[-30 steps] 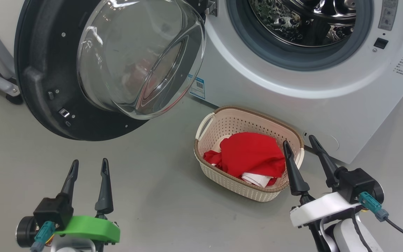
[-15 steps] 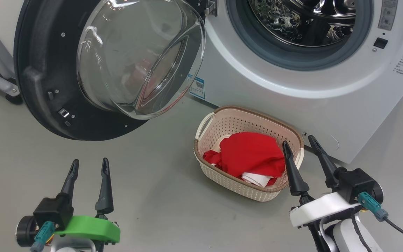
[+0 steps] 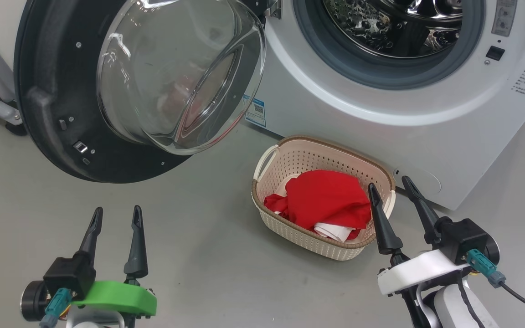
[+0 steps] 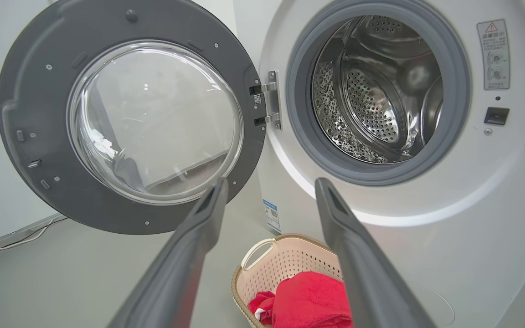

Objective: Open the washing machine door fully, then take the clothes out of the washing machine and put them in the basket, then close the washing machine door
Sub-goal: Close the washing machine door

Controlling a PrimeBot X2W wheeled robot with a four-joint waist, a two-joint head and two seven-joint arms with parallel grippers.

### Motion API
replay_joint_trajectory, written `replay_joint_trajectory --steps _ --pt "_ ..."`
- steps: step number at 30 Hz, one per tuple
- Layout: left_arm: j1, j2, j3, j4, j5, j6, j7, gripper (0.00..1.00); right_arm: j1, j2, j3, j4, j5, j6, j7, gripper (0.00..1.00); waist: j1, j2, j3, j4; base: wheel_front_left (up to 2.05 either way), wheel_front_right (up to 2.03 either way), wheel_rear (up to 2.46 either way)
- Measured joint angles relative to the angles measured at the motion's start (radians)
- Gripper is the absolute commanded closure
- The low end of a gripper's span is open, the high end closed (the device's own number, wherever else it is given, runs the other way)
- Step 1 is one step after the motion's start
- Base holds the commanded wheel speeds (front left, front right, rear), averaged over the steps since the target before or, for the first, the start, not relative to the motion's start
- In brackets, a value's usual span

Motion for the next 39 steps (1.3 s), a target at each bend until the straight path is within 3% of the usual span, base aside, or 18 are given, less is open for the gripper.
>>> replay_joint_trajectory --steps 1,2,4,5,12,15,19,29,39 --pt "0.000 0.000 0.000 0.000 0.000 0.000 0.000 0.00 0.000 0.000 0.000 0.000 0.000 0.000 0.000 0.00 0.0000 0.0000 0.001 0.000 0.00 0.00 0.00" --pt "0.000 0.000 0.000 0.000 0.000 0.000 0.000 0.19 0.000 0.000 0.000 0.000 0.000 0.000 0.000 0.00 0.0000 0.0000 0.001 -0.001 0.00 0.00 0.00" --pt "0.000 0.000 0.000 0.000 0.000 0.000 0.000 0.95 0.000 0.000 0.000 0.000 0.000 0.000 0.000 0.00 0.0000 0.0000 0.001 -0.001 0.00 0.00 0.00" --pt "0.000 0.000 0.000 0.000 0.000 0.000 0.000 1.00 0.000 0.000 0.000 0.000 0.000 0.000 0.000 0.00 0.0000 0.0000 0.002 -0.001 0.00 0.00 0.00" --pt "0.000 0.000 0.003 -0.007 0.000 0.000 0.000 1.00 0.000 0.000 0.002 -0.001 0.009 0.000 0.000 0.00 0.0000 0.0000 0.008 -0.002 0.00 0.00 0.00" --pt "-0.001 0.000 0.027 -0.037 -0.060 0.000 0.000 1.00 -0.005 0.000 0.008 -0.006 0.008 -0.001 0.000 0.00 0.0000 0.0000 0.020 -0.003 0.00 0.00 0.00" --pt "-0.018 0.012 0.065 -0.081 -0.055 -0.001 0.000 1.00 -0.018 -0.001 0.014 -0.007 0.001 -0.001 0.000 0.00 0.0000 0.0000 0.044 -0.007 0.00 0.00 0.00" --pt "-0.179 0.158 0.213 -0.217 -0.058 -0.010 0.003 1.00 -0.058 -0.044 0.021 -0.017 -0.039 -0.001 0.002 0.00 0.0000 0.0000 0.131 -0.021 0.00 0.00 0.00" --pt "-0.373 0.330 0.458 -0.226 -0.175 -0.013 0.072 1.00 -0.098 -0.081 0.029 -0.023 -0.056 0.000 0.019 0.00 0.0000 0.0000 0.225 -0.051 0.00 0.00 0.00"
